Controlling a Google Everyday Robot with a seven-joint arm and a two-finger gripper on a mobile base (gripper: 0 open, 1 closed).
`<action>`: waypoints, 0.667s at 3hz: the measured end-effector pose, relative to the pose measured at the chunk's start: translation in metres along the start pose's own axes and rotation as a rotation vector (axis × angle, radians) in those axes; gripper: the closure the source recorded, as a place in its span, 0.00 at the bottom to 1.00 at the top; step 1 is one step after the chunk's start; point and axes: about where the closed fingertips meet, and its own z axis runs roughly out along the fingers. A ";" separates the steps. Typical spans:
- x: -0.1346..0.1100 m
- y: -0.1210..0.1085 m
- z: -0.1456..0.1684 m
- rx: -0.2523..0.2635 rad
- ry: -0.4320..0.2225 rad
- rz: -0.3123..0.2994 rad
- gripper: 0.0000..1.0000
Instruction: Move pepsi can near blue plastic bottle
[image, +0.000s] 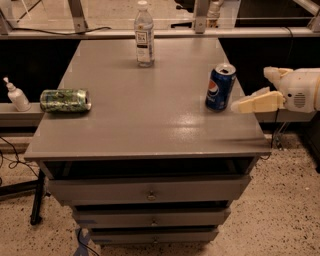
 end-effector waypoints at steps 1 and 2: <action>-0.014 -0.004 0.023 -0.012 -0.075 -0.009 0.00; -0.017 0.006 0.050 -0.051 -0.110 -0.007 0.00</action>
Offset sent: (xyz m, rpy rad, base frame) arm 0.0430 0.0719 -0.0146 0.1331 -0.0708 0.0998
